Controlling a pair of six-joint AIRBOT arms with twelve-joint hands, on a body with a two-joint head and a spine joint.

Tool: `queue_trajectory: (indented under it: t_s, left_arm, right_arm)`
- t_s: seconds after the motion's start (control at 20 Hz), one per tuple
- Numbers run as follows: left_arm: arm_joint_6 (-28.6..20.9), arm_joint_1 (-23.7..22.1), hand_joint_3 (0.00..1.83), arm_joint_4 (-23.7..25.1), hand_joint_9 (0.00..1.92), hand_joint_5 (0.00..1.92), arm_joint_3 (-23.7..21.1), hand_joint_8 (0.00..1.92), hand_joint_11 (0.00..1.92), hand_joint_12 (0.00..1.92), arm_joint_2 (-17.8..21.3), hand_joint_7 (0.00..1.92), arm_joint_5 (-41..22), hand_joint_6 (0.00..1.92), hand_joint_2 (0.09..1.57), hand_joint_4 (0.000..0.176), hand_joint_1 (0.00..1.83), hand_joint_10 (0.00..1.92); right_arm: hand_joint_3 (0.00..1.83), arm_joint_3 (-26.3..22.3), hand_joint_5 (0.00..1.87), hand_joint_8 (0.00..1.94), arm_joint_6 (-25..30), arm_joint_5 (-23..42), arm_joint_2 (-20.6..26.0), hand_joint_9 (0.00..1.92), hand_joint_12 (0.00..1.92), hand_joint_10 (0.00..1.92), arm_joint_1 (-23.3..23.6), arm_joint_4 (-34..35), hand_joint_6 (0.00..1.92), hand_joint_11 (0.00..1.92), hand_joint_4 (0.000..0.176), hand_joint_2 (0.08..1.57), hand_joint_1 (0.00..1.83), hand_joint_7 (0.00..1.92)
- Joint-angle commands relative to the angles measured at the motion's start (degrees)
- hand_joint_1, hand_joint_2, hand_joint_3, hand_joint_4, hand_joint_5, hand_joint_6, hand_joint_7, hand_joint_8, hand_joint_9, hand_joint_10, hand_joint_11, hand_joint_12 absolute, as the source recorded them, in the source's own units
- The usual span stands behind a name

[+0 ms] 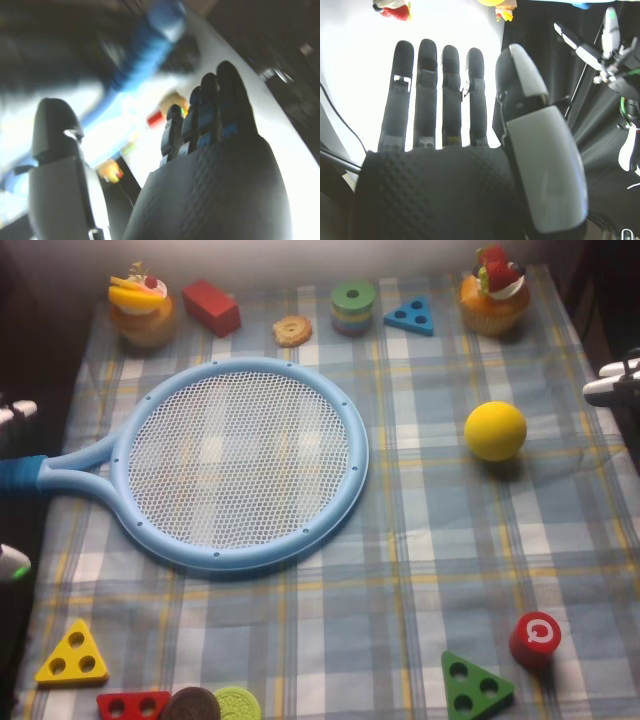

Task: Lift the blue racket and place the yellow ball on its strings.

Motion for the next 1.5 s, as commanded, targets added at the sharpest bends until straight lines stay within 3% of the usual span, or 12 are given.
queue_trajectory:
  t_s: [0.0,0.4,0.6,0.8,0.85,1.0,1.2,1.25,1.3,1.35,1.4,1.45]
  left_arm:
    - [0.57,-0.57,0.0,0.4,0.12,0.0,0.9,0.01,0.0,0.31,0.05,0.11,-3.19,0.0,0.84,0.176,0.94,0.01]
    - [6.75,-4.34,0.01,-6.54,0.15,0.0,7.51,0.0,0.0,0.29,-3.86,0.17,3.29,0.0,0.91,0.176,0.89,0.0]
    - [8.01,-4.62,0.01,-7.25,0.3,0.07,7.99,0.01,0.0,0.51,-4.0,0.35,4.0,0.0,0.85,0.176,0.99,0.01]
    - [8.06,-4.62,0.0,-8.77,0.5,0.44,8.41,0.01,0.0,0.75,-4.23,0.56,4.76,0.03,0.88,0.176,1.1,0.02]
    - [8.06,-4.62,0.01,-8.77,0.55,0.52,8.31,0.01,0.0,0.82,-4.34,0.6,4.81,0.03,0.92,0.159,1.09,0.02]
    - [8.06,-4.65,0.0,-8.23,0.66,0.72,7.55,0.01,0.08,0.93,-4.53,0.71,3.95,0.02,0.99,0.051,1.03,0.02]
    - [6.39,-4.66,0.0,-6.44,0.82,0.85,6.31,0.04,0.21,0.88,-4.53,0.86,2.47,0.04,1.01,0.038,0.99,0.06]
    - [5.46,-4.66,0.0,-6.03,0.81,0.8,6.16,0.08,0.14,1.04,-4.54,0.88,2.15,1.03,1.19,0.148,0.94,0.08]
    - [4.82,-4.66,0.0,-5.74,0.78,0.73,6.06,0.42,0.22,0.97,-4.54,0.81,1.92,1.31,1.22,0.17,0.9,0.33]
    - [3.99,-4.65,0.0,-5.48,0.66,0.51,5.93,1.14,0.3,1.23,-4.54,0.67,1.6,1.6,1.15,0.104,0.79,1.08]
    - [3.09,-4.64,0.01,-5.07,0.55,0.4,5.73,1.67,0.32,1.62,-4.5,0.53,1.26,1.85,1.18,0.098,0.74,1.65]
    - [2.25,-4.64,0.01,-4.74,0.72,0.63,5.5,1.87,0.64,1.86,-4.33,0.68,1.03,1.91,1.25,0.12,0.99,1.87]
  right_arm:
    - [0.0,0.34,0.6,0.0,0.28,6.64,-0.21,0.56,0.6,0.0,0.42,0.61,0.0,0.33,0.0,1.3,0.97,0.58]
    - [0.0,1.16,0.61,0.0,0.32,6.31,-1.66,0.58,0.63,0.0,0.7,0.12,0.0,0.33,0.0,1.31,0.97,0.61]
    - [0.0,1.24,0.61,0.0,0.62,6.26,-1.71,0.61,0.64,0.01,0.87,-0.01,0.0,0.36,0.0,1.32,0.98,0.61]
    - [0.0,1.22,0.61,0.01,0.97,6.26,-1.71,0.64,0.66,0.01,0.76,-0.05,0.0,0.38,0.0,1.32,0.95,0.63]
    - [0.0,1.22,0.61,0.01,1.16,6.26,-1.71,0.64,0.66,0.01,0.62,-0.05,0.0,0.38,0.0,1.33,0.95,0.63]
    - [0.0,1.2,0.62,0.01,1.3,6.27,-1.72,0.64,0.66,0.01,0.57,-0.05,0.0,0.38,0.0,1.32,0.95,0.64]
    - [0.0,1.2,0.63,0.01,1.65,6.27,-1.72,0.64,0.65,0.0,0.47,-0.03,0.0,0.37,0.0,1.33,0.97,0.65]
    - [0.0,1.2,0.63,0.01,1.68,6.27,-1.72,0.64,0.64,0.0,0.46,-0.02,0.0,0.37,0.0,1.32,0.99,0.66]
    - [0.0,1.2,0.63,0.01,1.74,6.27,-1.72,0.65,0.65,0.01,0.46,-0.02,0.0,0.39,0.0,1.32,0.99,0.66]
    - [0.0,1.2,0.63,0.01,1.78,6.28,-1.72,0.65,0.65,0.0,0.46,-0.01,0.0,0.38,0.0,1.33,0.99,0.67]
    - [0.0,1.2,0.64,0.01,1.79,6.28,-1.72,0.65,0.65,0.0,0.45,-0.01,0.0,0.38,0.0,1.32,1.0,0.67]
    - [0.0,1.2,0.64,0.01,1.8,6.29,-1.71,0.66,0.65,0.01,0.41,0.0,0.0,0.38,0.0,1.32,1.01,0.67]
